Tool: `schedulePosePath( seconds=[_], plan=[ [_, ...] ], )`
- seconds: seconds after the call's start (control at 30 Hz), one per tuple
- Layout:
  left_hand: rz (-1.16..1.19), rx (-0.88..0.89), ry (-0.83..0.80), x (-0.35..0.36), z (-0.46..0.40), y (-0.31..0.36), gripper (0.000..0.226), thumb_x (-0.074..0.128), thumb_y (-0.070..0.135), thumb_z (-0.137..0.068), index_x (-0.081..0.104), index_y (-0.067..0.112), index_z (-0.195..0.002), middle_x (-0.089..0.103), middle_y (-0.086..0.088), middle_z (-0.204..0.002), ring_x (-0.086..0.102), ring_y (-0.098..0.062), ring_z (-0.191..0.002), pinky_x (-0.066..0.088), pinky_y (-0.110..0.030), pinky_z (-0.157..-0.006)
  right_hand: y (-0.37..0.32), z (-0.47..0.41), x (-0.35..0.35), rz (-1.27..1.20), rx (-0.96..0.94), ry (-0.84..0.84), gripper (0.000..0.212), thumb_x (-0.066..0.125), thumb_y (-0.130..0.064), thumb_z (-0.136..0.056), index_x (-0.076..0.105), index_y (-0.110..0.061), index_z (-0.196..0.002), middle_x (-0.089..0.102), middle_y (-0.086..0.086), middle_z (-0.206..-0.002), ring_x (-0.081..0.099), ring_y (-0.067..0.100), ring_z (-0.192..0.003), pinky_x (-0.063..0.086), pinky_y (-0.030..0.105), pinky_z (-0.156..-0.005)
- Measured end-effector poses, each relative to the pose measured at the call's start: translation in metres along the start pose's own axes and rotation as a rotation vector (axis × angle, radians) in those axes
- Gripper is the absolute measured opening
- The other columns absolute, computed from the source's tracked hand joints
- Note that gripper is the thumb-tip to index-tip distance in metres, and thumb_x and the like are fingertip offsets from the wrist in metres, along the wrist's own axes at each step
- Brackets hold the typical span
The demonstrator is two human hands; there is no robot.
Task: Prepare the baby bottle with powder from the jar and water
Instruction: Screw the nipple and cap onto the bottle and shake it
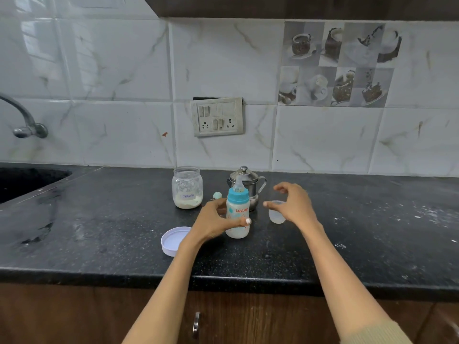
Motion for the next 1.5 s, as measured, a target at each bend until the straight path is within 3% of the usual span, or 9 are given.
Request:
schedulePosePath(
  seconds=[0.13,0.2,0.47,0.57,0.73,0.83,1.0,1.13,1.5],
  plan=[
    [-0.025,-0.018,0.012,0.004,0.0,-0.001,0.046,0.085,0.033,-0.063,0.061,0.03,-0.102,0.066,0.009,-0.105,0.062,-0.005,-0.098,0.046,-0.02,-0.085,0.019,-0.008,0.011,0.162,0.102,-0.09,0.07,0.071,-0.055,-0.072,0.049,-0.023,-0.13,0.046,0.01,-0.137,0.04,0.032,-0.128,0.038,0.043,-0.102],
    [-0.036,-0.028,0.023,0.003,-0.002,-0.004,0.048,0.085,0.031,-0.064,0.063,0.026,-0.107,0.067,0.007,-0.109,0.063,-0.005,-0.099,0.048,-0.022,-0.086,0.026,-0.008,0.02,0.174,0.142,-0.191,0.075,0.067,-0.06,-0.072,0.047,-0.02,-0.132,0.048,0.009,-0.139,0.045,0.03,-0.126,0.04,0.043,-0.102],
    [-0.062,-0.021,0.016,0.002,0.0,-0.001,0.044,0.084,0.027,-0.067,0.064,0.022,-0.106,0.069,0.006,-0.104,0.063,-0.003,-0.094,0.046,-0.012,-0.076,0.002,-0.004,0.009,-0.05,0.089,-0.209,0.056,0.075,-0.038,-0.075,0.055,-0.021,-0.124,0.054,0.003,-0.128,0.056,0.026,-0.11,0.051,0.038,-0.087],
    [-0.076,-0.025,0.024,0.002,0.0,-0.001,0.044,0.084,0.025,-0.066,0.065,0.021,-0.106,0.069,0.005,-0.103,0.064,-0.005,-0.093,0.047,-0.014,-0.077,-0.031,-0.004,0.002,-0.249,0.013,-0.397,0.044,0.079,-0.018,-0.072,0.062,-0.024,-0.112,0.048,0.0,-0.128,0.058,0.025,-0.101,0.061,0.036,-0.068],
    [-0.078,-0.034,0.026,0.002,-0.001,-0.002,0.048,0.085,0.026,-0.064,0.065,0.018,-0.107,0.071,0.002,-0.105,0.066,-0.007,-0.095,0.052,-0.026,-0.088,-0.087,-0.009,-0.014,0.067,-0.215,-0.434,0.062,0.082,-0.018,-0.069,0.056,-0.031,-0.124,0.028,0.004,-0.123,0.04,0.017,-0.105,0.042,0.03,-0.099],
    [-0.078,-0.045,0.029,0.002,-0.001,-0.003,0.05,0.085,0.026,-0.064,0.065,0.017,-0.108,0.071,0.001,-0.106,0.066,-0.009,-0.096,0.052,-0.029,-0.09,-0.107,-0.009,-0.011,0.198,-0.266,-0.478,0.078,0.08,-0.014,-0.068,0.044,-0.028,-0.136,0.021,0.004,-0.126,0.036,0.018,-0.11,0.04,0.023,-0.092],
    [-0.065,-0.058,0.019,0.003,-0.001,-0.003,0.052,0.085,0.025,-0.064,0.064,0.014,-0.111,0.07,0.0,-0.109,0.066,-0.011,-0.098,0.051,-0.031,-0.092,-0.124,-0.006,-0.004,0.377,-0.346,-0.521,0.066,0.062,-0.014,-0.081,0.038,-0.025,-0.141,0.021,0.008,-0.132,0.041,0.026,-0.121,0.042,0.033,-0.103],
    [-0.075,-0.062,0.021,0.003,-0.003,-0.004,0.055,0.085,0.026,-0.064,0.064,0.013,-0.112,0.07,-0.002,-0.11,0.066,-0.011,-0.098,0.051,-0.034,-0.094,-0.132,-0.003,0.004,0.39,-0.385,-0.599,0.058,0.05,-0.004,-0.088,0.039,-0.024,-0.141,0.02,0.006,-0.139,0.041,0.026,-0.123,0.045,0.029,-0.098],
    [-0.073,-0.063,0.018,0.003,0.0,-0.002,0.052,0.084,0.025,-0.065,0.063,0.014,-0.111,0.069,0.0,-0.109,0.064,-0.011,-0.099,0.05,-0.028,-0.091,-0.145,0.001,0.013,0.431,-0.407,-0.71,0.053,0.064,0.004,-0.082,0.058,-0.028,-0.123,0.04,0.002,-0.138,0.052,0.021,-0.104,0.052,0.027,-0.079]
  ],
)
Point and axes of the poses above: each hand's wrist, its own z-axis away from the middle knuckle, its own x-axis out of the palm, y = z × x, the point moved 6 cm from there along -z, towards the middle knuckle
